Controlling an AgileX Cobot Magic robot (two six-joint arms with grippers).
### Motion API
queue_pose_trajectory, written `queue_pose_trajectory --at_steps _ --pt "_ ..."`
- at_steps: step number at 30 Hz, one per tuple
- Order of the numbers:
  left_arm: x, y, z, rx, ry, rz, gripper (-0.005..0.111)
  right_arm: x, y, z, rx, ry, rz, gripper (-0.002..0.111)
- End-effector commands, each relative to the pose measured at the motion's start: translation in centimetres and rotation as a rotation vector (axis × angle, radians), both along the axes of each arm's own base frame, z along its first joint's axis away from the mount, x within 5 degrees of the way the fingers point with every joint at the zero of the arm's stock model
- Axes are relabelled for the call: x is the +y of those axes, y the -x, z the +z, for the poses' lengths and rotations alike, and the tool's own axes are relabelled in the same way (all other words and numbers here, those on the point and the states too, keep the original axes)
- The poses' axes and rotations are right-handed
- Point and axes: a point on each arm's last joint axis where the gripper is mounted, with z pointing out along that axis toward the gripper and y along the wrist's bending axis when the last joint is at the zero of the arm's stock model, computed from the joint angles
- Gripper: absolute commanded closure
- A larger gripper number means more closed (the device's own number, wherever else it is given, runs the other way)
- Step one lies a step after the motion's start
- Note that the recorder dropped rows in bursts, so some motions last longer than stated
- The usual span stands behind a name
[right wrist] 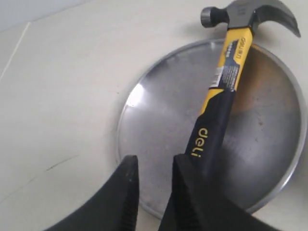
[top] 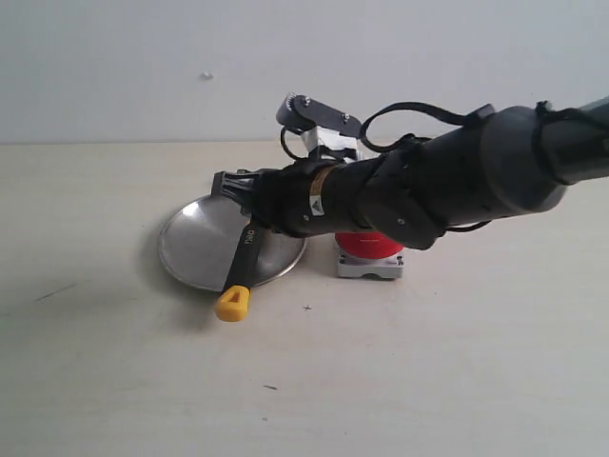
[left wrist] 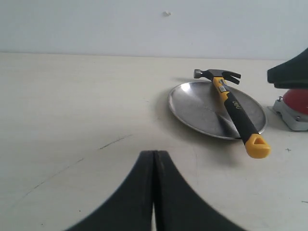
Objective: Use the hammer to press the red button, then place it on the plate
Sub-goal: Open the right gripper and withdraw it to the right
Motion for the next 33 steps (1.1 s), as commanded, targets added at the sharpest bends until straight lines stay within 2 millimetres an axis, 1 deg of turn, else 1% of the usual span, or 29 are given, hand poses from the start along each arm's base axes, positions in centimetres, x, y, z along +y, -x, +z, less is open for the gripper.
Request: queue_pose_trajectory --at_steps 1,2,3,8,9,12,13,14,15,16,17,18,19,21,24,26,28,33 --pt "0.0 -0.1 -0.1 0.003 -0.005 0.002 0.107 -0.8 1.7 3.0 -0.122 0.037 0.085 0.101" --pt "0.0 -0.1 -0.1 0.003 -0.005 0.002 0.107 -1.0 2.3 3.7 -0.154 0.044 0.103 0.106" --pt "0.0 -0.1 -0.1 0.003 -0.005 0.002 0.107 -1.4 2.9 4.4 -0.184 0.048 0.119 0.108" --pt "0.0 -0.1 -0.1 0.003 -0.005 0.002 0.107 -3.3 6.5 8.0 -0.330 0.070 0.173 0.108" --pt "0.0 -0.1 -0.1 0.003 -0.005 0.002 0.107 -4.4 8.3 9.3 -0.383 0.077 0.186 0.108" --pt "0.0 -0.1 -0.1 0.003 -0.005 0.002 0.107 -6.0 11.1 10.7 -0.446 0.080 0.193 0.108" --pt "0.0 -0.1 -0.1 0.003 -0.005 0.002 0.107 -7.1 12.9 11.5 -0.481 0.064 0.187 0.108" --pt "0.0 -0.1 -0.1 0.003 -0.005 0.002 0.107 -7.7 13.9 11.9 -0.501 0.055 0.184 0.108" --pt "0.0 -0.1 -0.1 0.003 -0.005 0.002 0.107 -8.8 15.9 12.7 -0.551 0.030 0.178 0.108" --pt "0.0 -0.1 -0.1 0.003 -0.005 0.002 0.107 -9.4 16.9 13.0 -0.574 0.021 0.175 0.108" --pt "0.0 -0.1 -0.1 0.003 -0.005 0.002 0.107 -10.5 18.6 13.1 -0.608 0.005 0.170 0.108" --pt "0.0 -0.1 -0.1 0.003 -0.005 0.002 0.107 -11.0 19.5 13.1 -0.628 -0.004 0.166 0.108" --pt "0.0 -0.1 -0.1 0.003 -0.005 0.002 0.107 -11.9 21.0 13.0 -0.657 -0.016 0.159 0.108" --pt "0.0 -0.1 -0.1 0.003 -0.005 0.002 0.107 -13.4 22.9 12.1 -0.638 -0.001 0.129 0.108" --pt "0.0 -0.1 -0.1 0.003 -0.005 0.002 0.107 -15.5 24.6 10.6 -0.511 0.088 0.051 0.108" --pt "0.0 -0.1 -0.1 0.003 -0.005 0.002 0.107 -16.0 25.1 10.5 -0.488 0.110 0.031 0.108" --pt "0.0 -0.1 -0.1 0.003 -0.005 0.002 0.107 -16.2 25.4 10.8 -0.507 0.097 0.026 0.108" --pt "0.0 -0.1 -0.1 0.003 -0.005 0.002 0.107 -16.2 25.5 10.9 -0.522 0.088 0.028 0.108"
